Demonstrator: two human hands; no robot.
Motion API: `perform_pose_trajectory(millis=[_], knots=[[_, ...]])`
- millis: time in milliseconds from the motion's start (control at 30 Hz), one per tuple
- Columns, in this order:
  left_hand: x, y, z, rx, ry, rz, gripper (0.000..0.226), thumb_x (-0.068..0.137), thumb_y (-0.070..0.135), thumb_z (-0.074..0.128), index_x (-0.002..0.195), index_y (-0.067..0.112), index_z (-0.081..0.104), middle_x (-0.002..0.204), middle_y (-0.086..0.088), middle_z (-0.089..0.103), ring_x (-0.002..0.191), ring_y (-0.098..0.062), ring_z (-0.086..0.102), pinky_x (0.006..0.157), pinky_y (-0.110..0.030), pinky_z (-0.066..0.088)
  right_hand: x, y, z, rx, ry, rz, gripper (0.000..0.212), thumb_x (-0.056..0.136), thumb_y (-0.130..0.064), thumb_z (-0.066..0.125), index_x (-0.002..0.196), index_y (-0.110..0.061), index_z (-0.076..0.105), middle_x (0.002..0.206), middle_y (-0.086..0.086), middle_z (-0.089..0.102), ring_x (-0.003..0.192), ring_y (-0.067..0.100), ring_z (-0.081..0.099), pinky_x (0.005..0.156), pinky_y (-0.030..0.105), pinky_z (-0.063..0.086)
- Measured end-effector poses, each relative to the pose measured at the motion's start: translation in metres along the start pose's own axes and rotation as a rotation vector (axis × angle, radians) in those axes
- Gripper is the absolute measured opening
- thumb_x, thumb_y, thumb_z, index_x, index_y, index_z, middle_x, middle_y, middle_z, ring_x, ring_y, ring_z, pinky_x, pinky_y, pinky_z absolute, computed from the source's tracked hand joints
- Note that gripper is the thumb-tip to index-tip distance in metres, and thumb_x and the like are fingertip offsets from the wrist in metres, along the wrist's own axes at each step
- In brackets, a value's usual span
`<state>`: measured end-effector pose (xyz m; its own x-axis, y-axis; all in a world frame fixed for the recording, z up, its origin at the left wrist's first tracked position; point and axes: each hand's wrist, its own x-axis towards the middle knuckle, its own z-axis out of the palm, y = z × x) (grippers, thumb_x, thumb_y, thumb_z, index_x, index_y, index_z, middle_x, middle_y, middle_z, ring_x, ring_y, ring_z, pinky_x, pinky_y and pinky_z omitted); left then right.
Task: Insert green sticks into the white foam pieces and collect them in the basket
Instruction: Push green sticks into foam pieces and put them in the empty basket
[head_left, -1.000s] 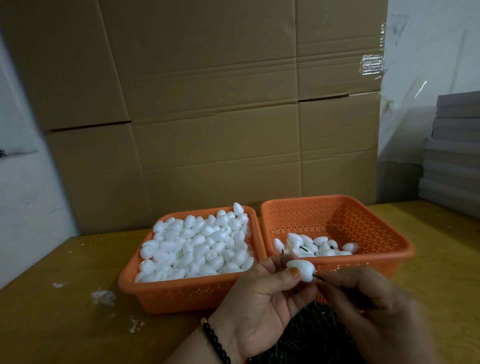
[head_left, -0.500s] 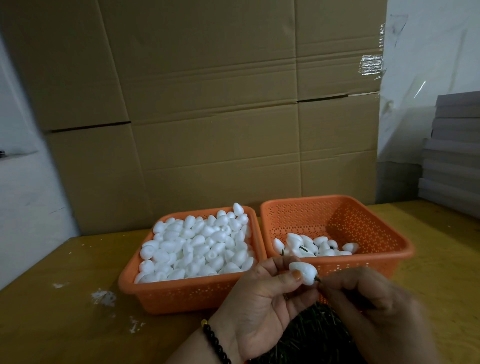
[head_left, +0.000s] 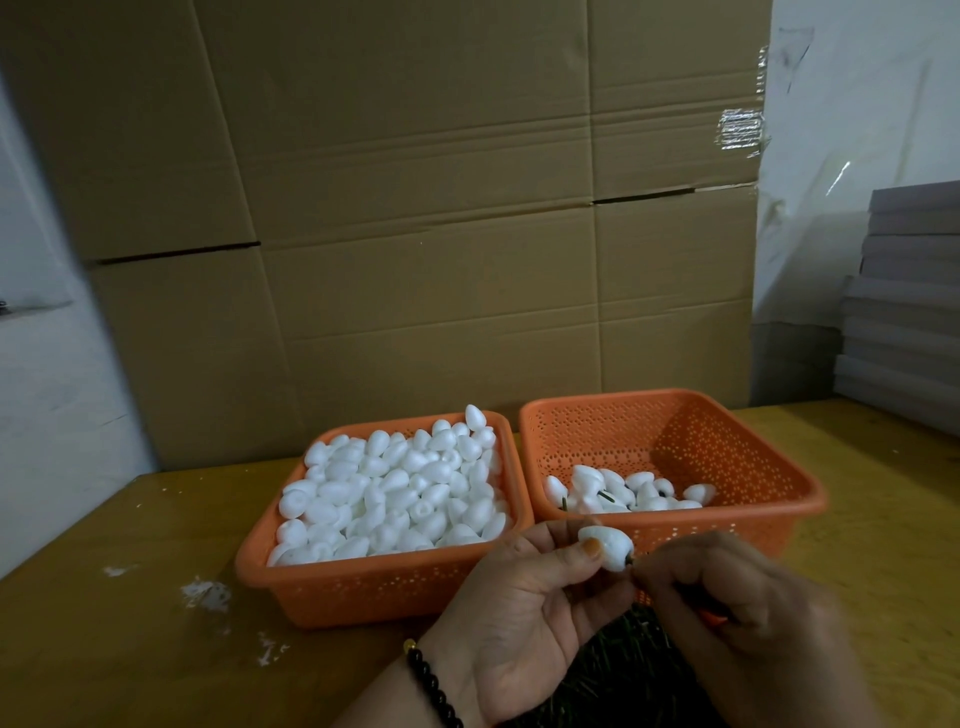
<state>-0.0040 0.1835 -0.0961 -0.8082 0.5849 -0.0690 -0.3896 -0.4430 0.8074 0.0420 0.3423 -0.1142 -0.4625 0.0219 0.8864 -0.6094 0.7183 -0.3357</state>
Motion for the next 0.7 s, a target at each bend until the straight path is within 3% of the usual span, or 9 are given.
perform_pose_trajectory(millis=[233,333,500,700], knots=[[-0.0011,0.0022,-0.0004,0.005,-0.014,-0.008,0.016,0.073,-0.006,0.064,0.085,0.0,0.072,0.09,-0.021,0.069,0.075,-0.023,0.071,0.06,-0.031,0.058,-0.0003,-0.0005,0.0014,-0.011,0.013,-0.002,0.018,0.077,-0.026,0.062,0.068,-0.015,0.073,0.078,-0.011,0.067,0.077,-0.009,0.06,0.068,0.001,0.043],[-0.0019,0.0032,-0.0008,0.01,-0.033,-0.006,0.014,0.073,-0.006,0.065,0.083,0.0,0.073,0.089,-0.021,0.069,0.075,-0.023,0.071,0.06,-0.031,0.058,-0.0008,0.0022,0.0007,-0.017,0.032,0.006,0.005,0.07,-0.015,0.073,0.066,-0.015,0.071,0.076,-0.014,0.066,0.074,-0.009,0.061,0.066,0.001,0.042],[-0.002,0.0041,0.0005,0.027,-0.024,-0.006,0.014,0.072,-0.006,0.067,0.082,0.001,0.074,0.09,-0.02,0.07,0.075,-0.023,0.071,0.061,-0.03,0.058,-0.0014,0.0022,0.0006,-0.026,0.019,0.046,0.01,0.061,-0.008,0.074,0.064,-0.017,0.069,0.072,-0.016,0.065,0.07,-0.009,0.06,0.062,0.0,0.04],[-0.0018,0.0028,-0.0004,0.036,-0.013,-0.009,0.019,0.074,-0.006,0.066,0.092,-0.001,0.067,0.092,-0.02,0.069,0.076,-0.023,0.07,0.062,-0.03,0.058,-0.001,0.0015,-0.0005,0.004,-0.002,0.072,0.01,0.062,-0.009,0.074,0.063,-0.017,0.068,0.071,-0.016,0.065,0.066,-0.007,0.06,0.058,0.003,0.042]])
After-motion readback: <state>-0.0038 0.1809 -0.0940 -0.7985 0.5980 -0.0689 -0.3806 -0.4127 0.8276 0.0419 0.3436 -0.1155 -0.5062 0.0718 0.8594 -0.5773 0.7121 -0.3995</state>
